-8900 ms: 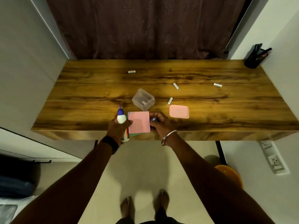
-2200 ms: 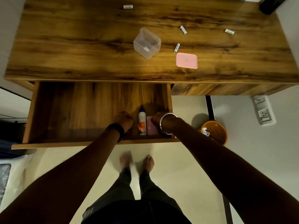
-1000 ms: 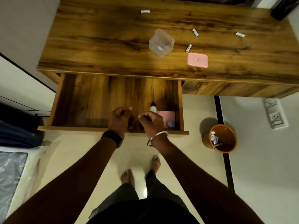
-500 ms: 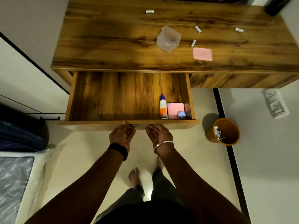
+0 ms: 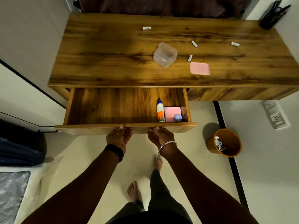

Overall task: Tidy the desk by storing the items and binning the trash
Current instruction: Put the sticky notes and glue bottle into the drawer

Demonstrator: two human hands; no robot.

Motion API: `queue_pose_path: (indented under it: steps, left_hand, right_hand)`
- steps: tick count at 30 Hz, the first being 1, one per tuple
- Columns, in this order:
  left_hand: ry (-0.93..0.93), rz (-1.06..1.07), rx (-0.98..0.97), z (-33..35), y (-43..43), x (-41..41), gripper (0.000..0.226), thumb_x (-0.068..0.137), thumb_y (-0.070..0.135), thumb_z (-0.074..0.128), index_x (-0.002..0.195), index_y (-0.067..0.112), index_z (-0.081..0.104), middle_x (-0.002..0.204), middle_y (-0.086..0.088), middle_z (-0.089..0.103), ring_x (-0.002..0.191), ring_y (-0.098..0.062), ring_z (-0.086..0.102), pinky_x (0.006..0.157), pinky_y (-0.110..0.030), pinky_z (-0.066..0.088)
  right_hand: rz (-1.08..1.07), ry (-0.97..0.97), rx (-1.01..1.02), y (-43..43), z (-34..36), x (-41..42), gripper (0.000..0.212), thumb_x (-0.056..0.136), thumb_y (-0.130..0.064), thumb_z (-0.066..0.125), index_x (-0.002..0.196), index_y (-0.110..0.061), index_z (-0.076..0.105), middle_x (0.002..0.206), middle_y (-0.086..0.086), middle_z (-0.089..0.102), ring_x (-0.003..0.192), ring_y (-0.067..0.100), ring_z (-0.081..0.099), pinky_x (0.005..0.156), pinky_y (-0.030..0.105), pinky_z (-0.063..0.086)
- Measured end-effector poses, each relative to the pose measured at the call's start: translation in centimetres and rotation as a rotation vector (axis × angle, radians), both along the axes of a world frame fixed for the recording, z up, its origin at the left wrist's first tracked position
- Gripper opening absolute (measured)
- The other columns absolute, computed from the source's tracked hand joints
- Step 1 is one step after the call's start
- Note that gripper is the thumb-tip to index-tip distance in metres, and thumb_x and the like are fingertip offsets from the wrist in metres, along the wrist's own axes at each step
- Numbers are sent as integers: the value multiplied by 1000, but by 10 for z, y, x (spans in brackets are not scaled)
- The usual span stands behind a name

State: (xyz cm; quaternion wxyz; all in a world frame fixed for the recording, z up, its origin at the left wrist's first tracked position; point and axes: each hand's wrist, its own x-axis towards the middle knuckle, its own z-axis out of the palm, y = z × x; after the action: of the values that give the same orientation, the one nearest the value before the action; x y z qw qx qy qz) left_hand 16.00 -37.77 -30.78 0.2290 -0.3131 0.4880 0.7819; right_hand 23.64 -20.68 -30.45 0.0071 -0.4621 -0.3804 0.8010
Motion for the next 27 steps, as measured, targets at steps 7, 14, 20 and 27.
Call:
queue_pose_path:
  steps: [7,14,20,27]
  left_hand:
    - [33,8,1,0,30,-56,26,104,16,55,122,-2,57,110,-22,69,105,-35,69,72,-34,64]
    - [79,16,7,1,57,-106,9,103,10,55,98,6,62,89,-12,77,88,-26,75,73,-33,63]
    - [103,4,-37,0,76,-143,10,101,-1,55,99,8,60,106,-22,71,91,-30,73,81,-39,64]
    - [113,-12,-33,6,90,-168,14,100,-2,55,113,4,54,109,-23,67,82,-26,77,72,-34,63]
  right_hand:
    - [106,3,61,41,-10,-56,12,97,-13,64,97,-2,69,96,18,74,98,36,72,84,46,60]
    - [172,26,86,74,-15,-112,16,98,-17,62,97,-2,68,100,17,72,94,32,72,80,44,61]
    - [191,25,103,98,-15,-152,16,99,-17,60,98,-3,69,104,19,72,101,34,71,79,43,61]
    - [186,4,121,112,-11,-176,28,98,-17,63,113,6,66,107,19,74,100,34,73,81,47,62]
